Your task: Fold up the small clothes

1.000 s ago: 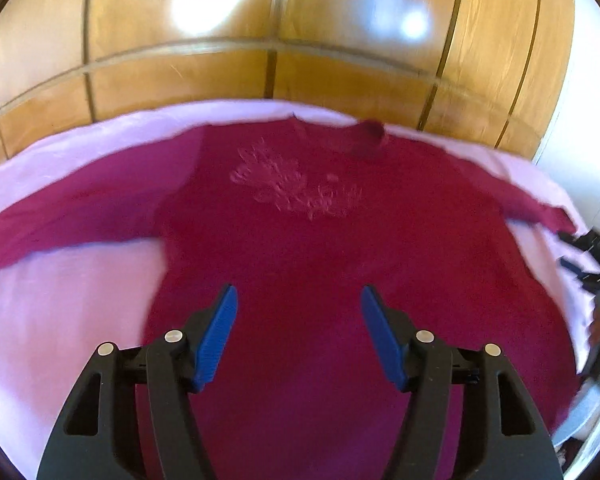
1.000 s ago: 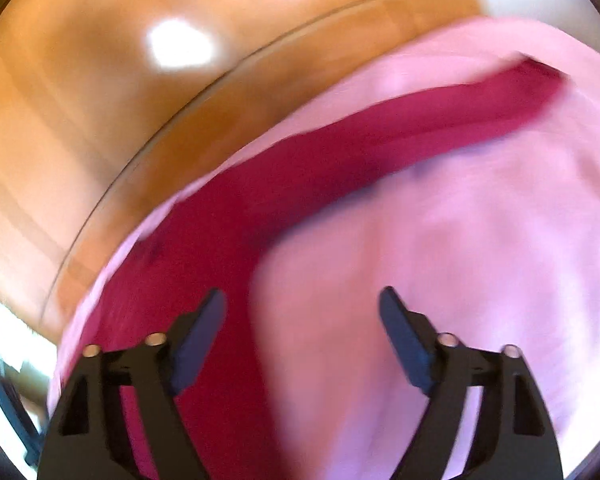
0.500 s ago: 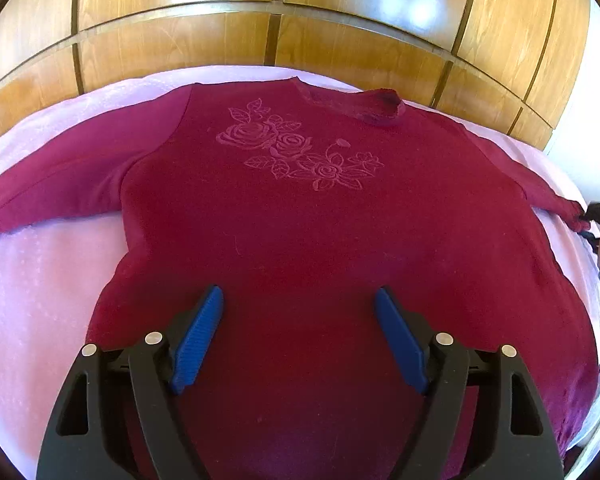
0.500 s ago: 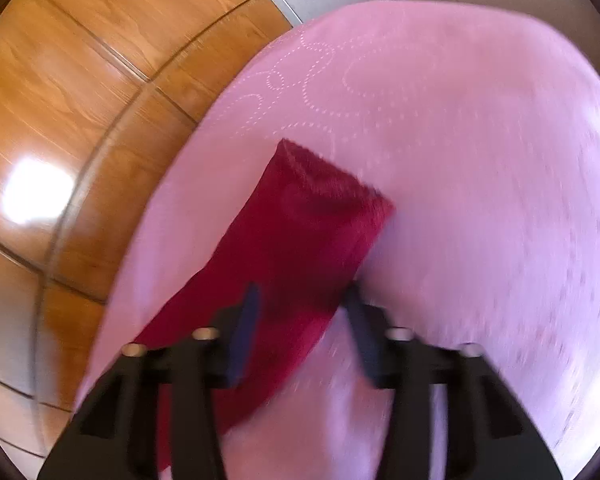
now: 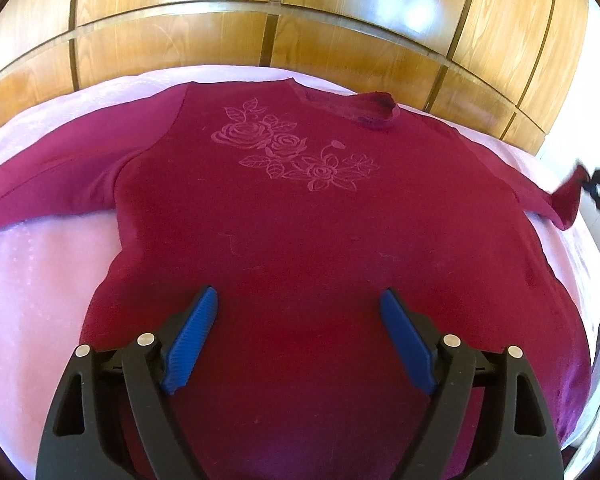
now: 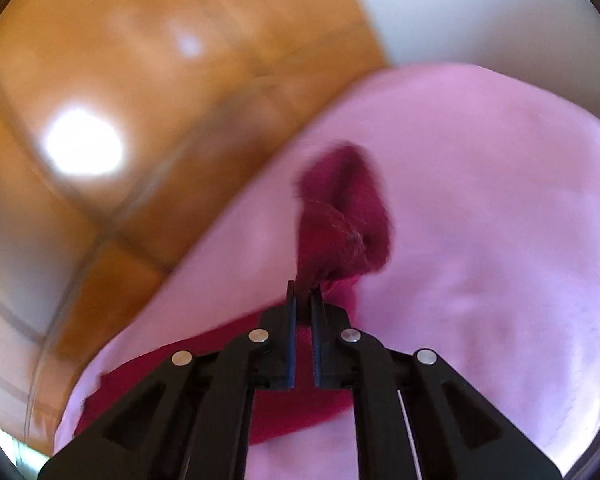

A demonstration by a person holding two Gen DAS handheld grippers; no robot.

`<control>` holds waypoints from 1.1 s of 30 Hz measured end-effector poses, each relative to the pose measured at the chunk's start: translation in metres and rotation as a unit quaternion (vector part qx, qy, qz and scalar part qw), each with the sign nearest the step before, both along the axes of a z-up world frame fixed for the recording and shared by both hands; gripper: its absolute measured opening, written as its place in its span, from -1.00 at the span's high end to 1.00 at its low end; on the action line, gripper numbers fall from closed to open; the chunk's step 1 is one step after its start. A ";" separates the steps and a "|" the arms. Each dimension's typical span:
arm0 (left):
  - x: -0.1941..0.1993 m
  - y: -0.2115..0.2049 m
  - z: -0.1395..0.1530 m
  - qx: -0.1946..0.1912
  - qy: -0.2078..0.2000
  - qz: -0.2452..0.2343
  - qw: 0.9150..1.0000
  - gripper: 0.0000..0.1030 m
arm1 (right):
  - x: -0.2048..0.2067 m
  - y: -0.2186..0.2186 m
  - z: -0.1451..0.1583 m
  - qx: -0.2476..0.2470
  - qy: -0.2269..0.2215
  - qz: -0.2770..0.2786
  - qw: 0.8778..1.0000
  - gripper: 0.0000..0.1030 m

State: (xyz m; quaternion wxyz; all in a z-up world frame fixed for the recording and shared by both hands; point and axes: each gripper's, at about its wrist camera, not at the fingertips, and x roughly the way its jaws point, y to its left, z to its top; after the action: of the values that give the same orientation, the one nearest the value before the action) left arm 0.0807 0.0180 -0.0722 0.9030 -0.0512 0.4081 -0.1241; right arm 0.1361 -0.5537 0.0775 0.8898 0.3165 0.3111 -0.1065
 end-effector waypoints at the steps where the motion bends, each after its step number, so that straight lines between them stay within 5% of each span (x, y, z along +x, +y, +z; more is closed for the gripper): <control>1: 0.000 0.001 0.000 -0.002 0.000 0.000 1.000 -0.60 | 0.010 0.014 0.008 0.002 -0.009 0.021 1.000 0.90; 7: -0.002 0.003 0.001 -0.015 -0.002 0.000 1.000 -0.60 | 0.051 0.164 0.029 0.017 -0.045 0.178 0.983 0.90; 15: -0.001 0.017 0.012 -0.071 0.014 0.008 0.997 -0.58 | 0.075 0.357 -0.004 0.023 -0.012 0.362 0.932 0.89; 17: 0.000 0.023 0.019 -0.092 0.012 0.014 0.996 -0.49 | 0.073 0.378 -0.010 0.035 -0.010 0.389 0.921 0.69; 18: 0.003 0.026 0.024 -0.099 0.012 0.015 0.995 -0.38 | 0.073 0.380 -0.013 0.044 -0.010 0.392 0.919 0.45; 19: 0.005 0.028 0.027 -0.105 0.012 0.013 0.994 -0.37 | 0.080 0.376 -0.014 0.049 -0.014 0.389 0.920 -0.04; 26: 0.043 0.026 0.048 -0.123 -0.003 0.005 0.992 -0.25 | 0.049 0.304 -0.016 0.054 -0.030 0.337 0.939 -0.09; 33: 0.117 0.006 0.034 -0.117 0.029 0.008 0.993 -0.19 | -0.006 0.196 -0.044 0.057 0.015 0.226 0.972 -0.20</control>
State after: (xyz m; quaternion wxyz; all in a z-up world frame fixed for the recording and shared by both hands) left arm 0.1974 0.0236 -0.0379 0.8796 -0.1637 0.4163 -0.1621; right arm 0.1303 -0.3574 0.0332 0.8665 0.2866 0.3933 0.1108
